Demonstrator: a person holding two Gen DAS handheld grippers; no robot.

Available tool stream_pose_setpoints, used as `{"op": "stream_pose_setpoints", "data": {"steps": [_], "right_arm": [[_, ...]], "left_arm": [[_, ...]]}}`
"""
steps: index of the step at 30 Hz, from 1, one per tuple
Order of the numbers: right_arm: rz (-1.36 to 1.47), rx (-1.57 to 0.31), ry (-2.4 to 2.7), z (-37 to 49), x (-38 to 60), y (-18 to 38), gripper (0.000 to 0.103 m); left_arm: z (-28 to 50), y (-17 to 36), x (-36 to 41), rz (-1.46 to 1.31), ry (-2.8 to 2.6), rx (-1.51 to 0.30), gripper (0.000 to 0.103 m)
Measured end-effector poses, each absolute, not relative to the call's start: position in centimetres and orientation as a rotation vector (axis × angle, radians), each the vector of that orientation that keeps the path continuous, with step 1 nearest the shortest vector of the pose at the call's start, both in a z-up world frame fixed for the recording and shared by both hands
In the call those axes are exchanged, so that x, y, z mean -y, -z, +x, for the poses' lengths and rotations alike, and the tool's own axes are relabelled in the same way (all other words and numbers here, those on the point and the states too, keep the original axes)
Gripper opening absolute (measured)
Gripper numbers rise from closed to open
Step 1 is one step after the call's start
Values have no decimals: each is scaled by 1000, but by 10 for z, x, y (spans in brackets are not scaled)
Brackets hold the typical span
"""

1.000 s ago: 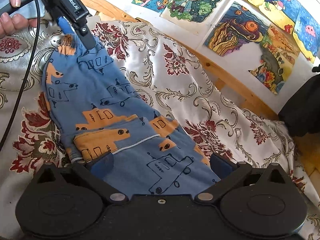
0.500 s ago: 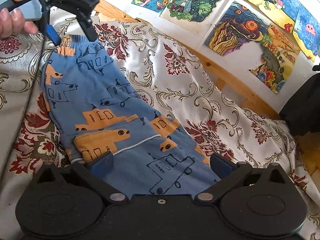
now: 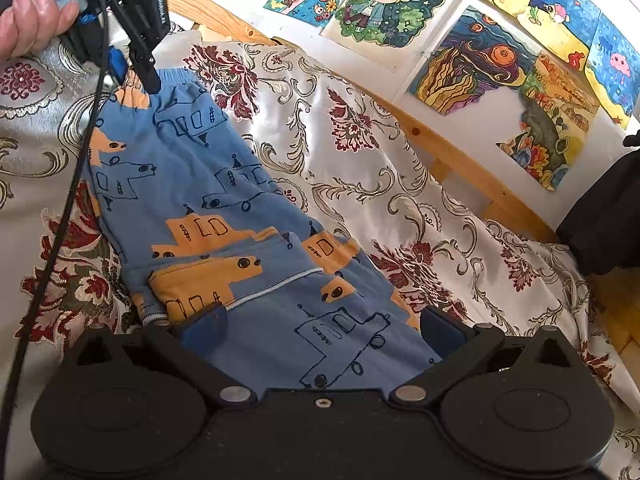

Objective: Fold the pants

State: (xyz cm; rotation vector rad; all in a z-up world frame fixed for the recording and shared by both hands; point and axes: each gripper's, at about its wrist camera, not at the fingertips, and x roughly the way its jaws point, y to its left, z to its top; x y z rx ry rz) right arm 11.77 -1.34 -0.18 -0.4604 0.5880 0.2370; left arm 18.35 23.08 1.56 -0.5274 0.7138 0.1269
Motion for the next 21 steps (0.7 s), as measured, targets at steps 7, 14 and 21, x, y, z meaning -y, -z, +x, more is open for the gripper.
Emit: {"op": "stream_pose_setpoints", "data": {"steps": [7,14,21], "right_arm": [[-458,-585,-242,118,15,2,102],[-444,-575,-262,117,19,-1,102],[-415,-621,-244,110,54,-16,102]], "left_arm": [[171,-47,-176,-400,-91,-659,19],[152,-79,-120,-298,50,-579,19],[141,-95,-69,-216,154,-543,20]]}}
